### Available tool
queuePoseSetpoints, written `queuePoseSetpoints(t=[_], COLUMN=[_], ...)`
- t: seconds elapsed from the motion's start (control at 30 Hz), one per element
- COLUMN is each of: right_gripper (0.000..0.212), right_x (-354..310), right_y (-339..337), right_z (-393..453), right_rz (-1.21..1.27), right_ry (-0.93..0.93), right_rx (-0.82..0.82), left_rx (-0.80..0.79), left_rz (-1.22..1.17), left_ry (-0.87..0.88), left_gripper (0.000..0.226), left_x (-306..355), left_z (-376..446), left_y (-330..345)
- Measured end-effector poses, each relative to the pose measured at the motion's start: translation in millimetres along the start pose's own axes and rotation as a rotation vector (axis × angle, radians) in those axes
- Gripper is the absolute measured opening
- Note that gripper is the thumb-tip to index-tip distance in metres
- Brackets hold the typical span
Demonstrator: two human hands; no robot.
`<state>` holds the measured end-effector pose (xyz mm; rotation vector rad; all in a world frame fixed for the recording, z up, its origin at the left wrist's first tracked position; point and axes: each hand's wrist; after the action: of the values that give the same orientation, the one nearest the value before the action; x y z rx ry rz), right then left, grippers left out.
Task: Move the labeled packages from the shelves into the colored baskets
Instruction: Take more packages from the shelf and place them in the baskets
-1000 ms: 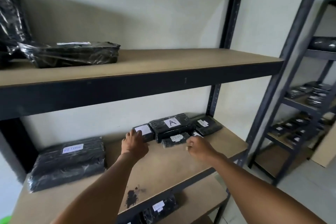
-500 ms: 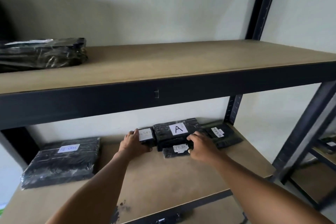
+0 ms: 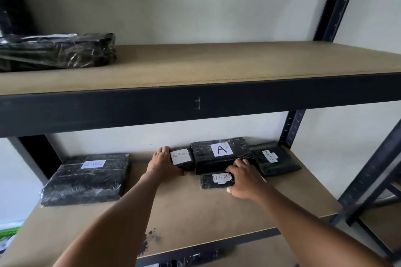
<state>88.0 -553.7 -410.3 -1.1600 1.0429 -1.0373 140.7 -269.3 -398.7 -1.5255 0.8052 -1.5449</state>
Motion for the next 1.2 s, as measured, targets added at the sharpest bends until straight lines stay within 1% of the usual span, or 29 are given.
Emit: queuePoseSetpoints(t=[0.07,0.13,0.2,0.27,0.37,0.43,0.53,0.7,0.8,1.0,1.2], right_gripper=[0.06,0.058,0.058,0.058,0.058,0.057,0.056,0.058,0.058,0.058,0.056], right_x=[-2.3,-4.8,-5.4,-6.2,-8.8,-13.3,-20.3,-28.0,-30.7,-32.6,-33.3], right_y=[3.1,5.5,7.1,7.7,9.5,9.3,8.2,11.6,11.8,15.1,15.0], right_z=[-2.4,-4.7,-6.6,-8.5,-11.5,-13.6,-17.7,-25.7,-26.1,-26.2,-27.2], right_rz=[0.018,0.056,0.082,0.095,0.124,0.131,0.128,0.112,0.115,0.118,0.123], right_ry=[-0.003,0.004,0.017,0.033,0.068,0.085,0.09,0.133,0.178,0.203,0.209], right_rx=[0.011,0.017,0.027,0.03,0.042,0.056,0.084,0.112,0.096,0.106,0.104], left_rx=[0.014,0.041,0.107,0.206,0.31,0.358,0.4,0.393,0.391,0.364,0.331], left_rz=[-0.01,-0.03,-0.012,0.008,-0.042,-0.094,-0.172,-0.236,-0.262,-0.278,-0.292], left_ry=[0.015,0.058,0.145,0.249,0.357,0.396,0.4,0.418,0.473,0.598,0.621], left_gripper=[0.091,0.1,0.107,0.102,0.095,0.093,0.092,0.093,0.094,0.098,0.099], left_x=[-4.1,-9.1,-14.7,-20.5,-27.6,-34.0,-46.2,-62.9,-64.6,-50.1,-35.5], left_z=[-6.5,-15.3,-23.8,-31.6,-44.1,-54.4,-72.9,-101.4,-112.3,-128.2,-132.9], left_y=[-2.8,-5.8,-9.9,-17.4,-34.1,-45.0,-55.6,-61.7,-65.0,-69.7,-69.5])
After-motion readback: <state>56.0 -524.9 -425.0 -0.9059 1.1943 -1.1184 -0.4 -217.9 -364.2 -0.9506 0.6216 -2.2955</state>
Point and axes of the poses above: each hand's wrist, its own z-axis towards the middle knuckle, its own y-axis out of the palm, x = y × z, and after that the axes turned 6 degrees about x, right-handed
